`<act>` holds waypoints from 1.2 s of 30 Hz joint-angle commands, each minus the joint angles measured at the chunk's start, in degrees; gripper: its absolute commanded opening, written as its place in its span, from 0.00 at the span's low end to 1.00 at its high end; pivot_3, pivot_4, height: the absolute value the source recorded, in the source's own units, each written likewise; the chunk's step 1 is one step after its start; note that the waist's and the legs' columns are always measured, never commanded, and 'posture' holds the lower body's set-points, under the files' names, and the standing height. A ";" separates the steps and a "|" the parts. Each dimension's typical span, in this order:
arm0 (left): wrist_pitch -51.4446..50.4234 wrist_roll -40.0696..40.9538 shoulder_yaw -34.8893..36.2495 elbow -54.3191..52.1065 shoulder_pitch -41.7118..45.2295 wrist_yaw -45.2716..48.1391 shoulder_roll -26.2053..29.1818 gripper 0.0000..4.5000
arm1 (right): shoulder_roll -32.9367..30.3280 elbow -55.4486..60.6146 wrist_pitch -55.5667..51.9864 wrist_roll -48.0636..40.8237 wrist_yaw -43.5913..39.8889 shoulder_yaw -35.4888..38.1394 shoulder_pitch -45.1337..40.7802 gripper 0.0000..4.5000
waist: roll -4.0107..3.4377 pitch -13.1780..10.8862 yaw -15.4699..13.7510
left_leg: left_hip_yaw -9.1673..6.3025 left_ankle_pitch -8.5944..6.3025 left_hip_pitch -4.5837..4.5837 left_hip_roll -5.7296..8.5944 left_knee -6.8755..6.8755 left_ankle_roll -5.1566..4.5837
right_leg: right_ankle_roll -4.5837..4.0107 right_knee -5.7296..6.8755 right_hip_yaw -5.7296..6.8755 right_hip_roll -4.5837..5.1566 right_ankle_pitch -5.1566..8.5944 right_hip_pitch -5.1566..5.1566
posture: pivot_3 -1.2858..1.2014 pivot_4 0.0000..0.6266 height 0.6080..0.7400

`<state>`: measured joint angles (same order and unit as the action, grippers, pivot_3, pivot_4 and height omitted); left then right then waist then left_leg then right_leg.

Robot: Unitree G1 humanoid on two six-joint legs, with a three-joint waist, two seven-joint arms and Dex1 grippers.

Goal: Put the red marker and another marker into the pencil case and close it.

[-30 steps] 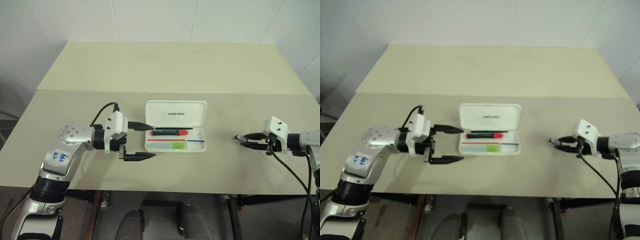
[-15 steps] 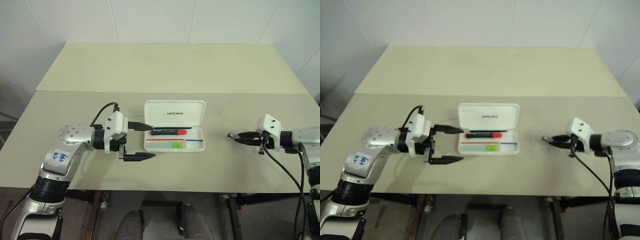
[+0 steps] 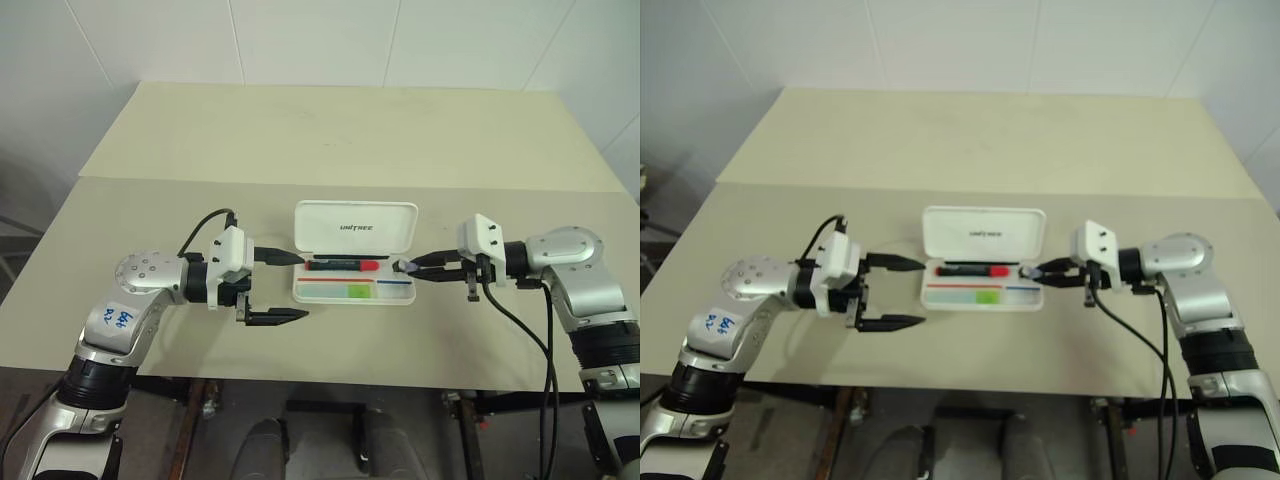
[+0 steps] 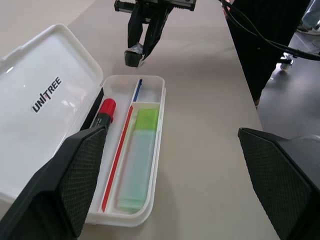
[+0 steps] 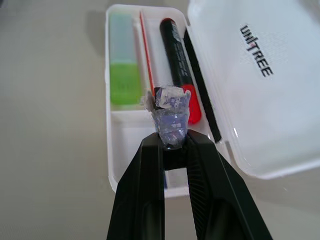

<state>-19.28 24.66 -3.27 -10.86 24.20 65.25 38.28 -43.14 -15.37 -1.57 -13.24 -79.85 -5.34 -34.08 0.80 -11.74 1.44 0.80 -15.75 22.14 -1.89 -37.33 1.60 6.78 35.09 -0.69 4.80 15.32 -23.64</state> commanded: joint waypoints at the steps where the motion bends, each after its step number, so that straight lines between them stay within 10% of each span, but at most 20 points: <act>1: 0.17 0.72 1.24 -2.85 -0.27 -0.64 0.54 1.00 | 0.93 0.89 0.52 -0.02 -1.29 -1.42 -0.28 0.07 | 0.00 0.00 0.03 | -0.01 0.00 0.00 0.00 0.01 0.00 | 0.00 0.00 0.00 0.00 0.00 0.00 | 0.52 0.24 1.00; 21: -0.56 1.15 1.80 -4.24 -1.36 -1.77 1.01 1.00 | 3.67 -5.70 3.29 2.92 -1.22 -3.57 -1.10 0.07 | 0.00 0.00 0.11 | -0.01 0.00 -0.01 -0.01 0.03 0.00 | 0.00 0.03 0.01 -0.02 0.00 -0.02 | 0.52 0.24 1.00; 33: -0.59 1.17 1.95 -3.90 -1.20 -1.54 1.15 1.00 | 4.01 -3.40 2.38 1.96 -0.69 -2.41 -1.84 1.00 | 0.00 0.00 0.10 | -0.01 0.00 -0.01 -0.01 0.03 0.00 | 0.00 0.03 0.01 -0.01 0.00 -0.02 | 0.52 0.24 1.00; 36: -0.53 1.18 2.02 -3.76 -1.15 -1.47 1.21 1.00 | 3.15 1.21 0.63 0.12 -1.00 -1.44 -0.54 1.00 | 0.00 0.00 0.11 | -0.01 0.00 -0.01 -0.01 0.03 0.00 | 0.00 0.04 0.01 -0.02 0.00 -0.02 | 0.52 0.24 1.00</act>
<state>-19.96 24.71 -2.85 -12.92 22.88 63.85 38.84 -38.89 -18.06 -0.20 -10.99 -80.43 -8.53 -34.81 0.79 -11.75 1.56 0.78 -15.75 22.12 -1.90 -37.29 1.60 6.77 35.12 -0.68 4.78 15.33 -23.66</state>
